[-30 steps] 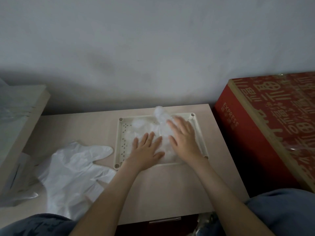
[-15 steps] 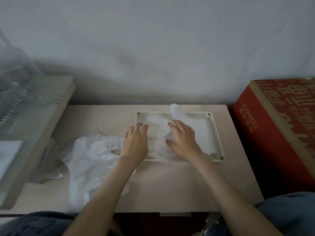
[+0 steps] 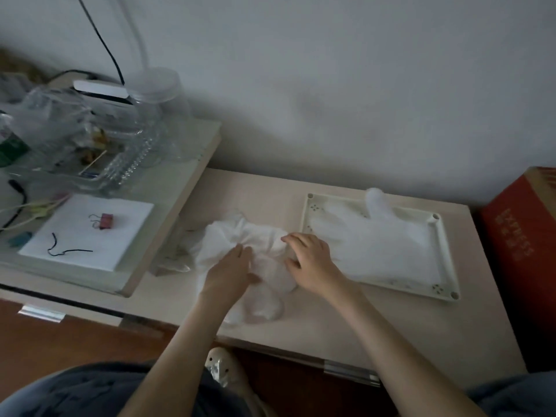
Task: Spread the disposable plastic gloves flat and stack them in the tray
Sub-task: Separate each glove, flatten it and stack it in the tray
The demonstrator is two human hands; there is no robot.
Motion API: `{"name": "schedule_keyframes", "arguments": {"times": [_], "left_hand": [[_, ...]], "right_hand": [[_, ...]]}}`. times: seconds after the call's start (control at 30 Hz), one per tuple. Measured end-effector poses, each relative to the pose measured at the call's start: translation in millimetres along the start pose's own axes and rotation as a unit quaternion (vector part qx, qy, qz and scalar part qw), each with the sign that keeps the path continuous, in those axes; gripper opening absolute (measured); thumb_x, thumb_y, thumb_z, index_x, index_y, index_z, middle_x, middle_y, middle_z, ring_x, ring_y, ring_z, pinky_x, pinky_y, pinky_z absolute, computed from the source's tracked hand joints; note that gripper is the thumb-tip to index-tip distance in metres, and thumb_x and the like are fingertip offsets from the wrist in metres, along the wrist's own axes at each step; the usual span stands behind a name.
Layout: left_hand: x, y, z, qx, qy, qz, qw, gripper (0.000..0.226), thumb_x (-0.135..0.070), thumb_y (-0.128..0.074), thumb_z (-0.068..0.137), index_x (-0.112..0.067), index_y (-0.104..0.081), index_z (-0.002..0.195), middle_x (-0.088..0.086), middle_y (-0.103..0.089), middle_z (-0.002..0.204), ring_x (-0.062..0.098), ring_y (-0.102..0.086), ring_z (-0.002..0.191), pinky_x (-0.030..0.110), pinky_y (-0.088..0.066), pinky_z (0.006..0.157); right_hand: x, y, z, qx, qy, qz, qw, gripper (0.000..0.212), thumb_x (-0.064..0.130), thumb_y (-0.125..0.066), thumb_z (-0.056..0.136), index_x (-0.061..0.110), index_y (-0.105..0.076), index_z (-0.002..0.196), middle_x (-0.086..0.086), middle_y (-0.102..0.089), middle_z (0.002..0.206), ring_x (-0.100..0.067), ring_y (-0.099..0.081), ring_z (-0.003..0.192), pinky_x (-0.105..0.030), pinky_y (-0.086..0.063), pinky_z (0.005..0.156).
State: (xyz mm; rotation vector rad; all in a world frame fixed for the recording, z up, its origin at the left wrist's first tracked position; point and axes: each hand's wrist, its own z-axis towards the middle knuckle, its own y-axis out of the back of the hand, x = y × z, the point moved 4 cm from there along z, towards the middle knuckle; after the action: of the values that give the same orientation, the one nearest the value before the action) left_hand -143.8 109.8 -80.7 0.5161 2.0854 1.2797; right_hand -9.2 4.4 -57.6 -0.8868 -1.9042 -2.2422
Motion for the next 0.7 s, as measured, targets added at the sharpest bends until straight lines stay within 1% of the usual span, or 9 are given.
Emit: {"name": "schedule_keyframes", "arguments": {"times": [0.13,0.27,0.33,0.4,0.47,0.5,0.57,0.63,0.7], "left_hand": [[-10,21,-3,-0.048,0.015,0.062,0.997,0.026,-0.035,-0.05,0.096,-0.02,-0.056,0.117,-0.001,-0.061,0.117,0.021,-0.059,0.109,0.032,-0.045,0.084],[-19,39,-6,-0.103,0.034,0.102,0.989,0.028,-0.026,-0.038,0.102,-0.019,-0.062,0.114,0.004,-0.067,0.111,0.024,-0.064,0.102,0.03,-0.043,0.074],[-23,48,-9,-0.13,0.041,0.058,0.989,0.032,-0.026,-0.034,0.102,-0.015,-0.064,0.107,0.008,-0.068,0.104,0.029,-0.064,0.096,0.03,-0.04,0.069],[-30,63,-15,-0.193,0.025,-0.062,0.979,0.03,-0.023,-0.039,0.1,-0.012,-0.065,0.089,0.009,-0.068,0.088,0.029,-0.063,0.083,0.032,-0.04,0.065],[-44,80,-25,-0.247,-0.012,-0.234,0.94,0.032,-0.018,-0.046,0.096,-0.017,-0.058,0.067,-0.003,-0.06,0.063,0.014,-0.055,0.059,0.029,-0.037,0.057],[-51,88,-31,-0.248,-0.02,-0.324,0.913,0.033,-0.017,-0.047,0.096,-0.016,-0.057,0.065,-0.006,-0.058,0.059,0.009,-0.051,0.054,0.026,-0.038,0.055],[-62,97,-35,-0.209,-0.018,-0.497,0.842,0.032,-0.02,-0.046,0.098,-0.007,-0.065,0.077,-0.002,-0.068,0.071,0.011,-0.06,0.067,0.024,-0.047,0.066],[-68,99,-34,-0.133,-0.016,-0.639,0.758,0.032,-0.022,-0.045,0.1,-0.001,-0.066,0.088,0.017,-0.07,0.089,0.026,-0.064,0.084,0.039,-0.051,0.082],[-71,101,-34,-0.086,-0.02,-0.701,0.708,0.031,-0.021,-0.044,0.1,0.001,-0.062,0.088,0.02,-0.071,0.088,0.027,-0.065,0.081,0.037,-0.052,0.079]], "right_hand": [[0,3,2,0.014,-0.014,0.0,1.0,0.045,0.021,-0.055,0.091,0.017,-0.047,0.136,0.0,-0.046,0.139,-0.021,-0.036,0.132,-0.031,-0.02,0.105],[-6,10,3,0.008,-0.037,0.031,0.999,0.042,0.022,-0.053,0.094,0.017,-0.047,0.135,0.0,-0.048,0.137,-0.022,-0.035,0.13,-0.03,-0.021,0.103],[-9,16,3,-0.011,-0.056,0.08,0.995,0.04,0.02,-0.054,0.094,0.017,-0.05,0.133,-0.001,-0.051,0.133,-0.022,-0.038,0.127,-0.031,-0.026,0.103],[-9,26,1,-0.038,-0.099,0.192,0.976,0.037,0.02,-0.056,0.094,0.018,-0.052,0.13,0.001,-0.054,0.127,-0.015,-0.045,0.12,-0.026,-0.034,0.1],[-10,35,-2,-0.068,-0.161,0.372,0.912,0.032,0.021,-0.059,0.092,0.02,-0.054,0.124,0.005,-0.057,0.116,-0.008,-0.053,0.109,-0.023,-0.042,0.094],[-11,37,-3,-0.076,-0.183,0.457,0.867,0.03,0.023,-0.061,0.091,0.02,-0.054,0.121,0.005,-0.059,0.112,-0.008,-0.056,0.106,-0.024,-0.044,0.094],[-14,38,-2,-0.071,-0.207,0.572,0.79,0.031,0.027,-0.063,0.089,0.019,-0.054,0.118,0.001,-0.061,0.114,-0.014,-0.059,0.109,-0.03,-0.045,0.097],[-15,39,0,-0.048,-0.212,0.642,0.736,0.033,0.03,-0.061,0.09,0.019,-0.053,0.121,-0.001,-0.063,0.12,-0.015,-0.06,0.112,-0.03,-0.043,0.097],[-12,38,1,-0.008,-0.219,0.678,0.701,0.048,0.04,-0.058,0.088,0.018,-0.049,0.129,-0.004,-0.061,0.127,-0.016,-0.06,0.115,-0.031,-0.043,0.098]]}}
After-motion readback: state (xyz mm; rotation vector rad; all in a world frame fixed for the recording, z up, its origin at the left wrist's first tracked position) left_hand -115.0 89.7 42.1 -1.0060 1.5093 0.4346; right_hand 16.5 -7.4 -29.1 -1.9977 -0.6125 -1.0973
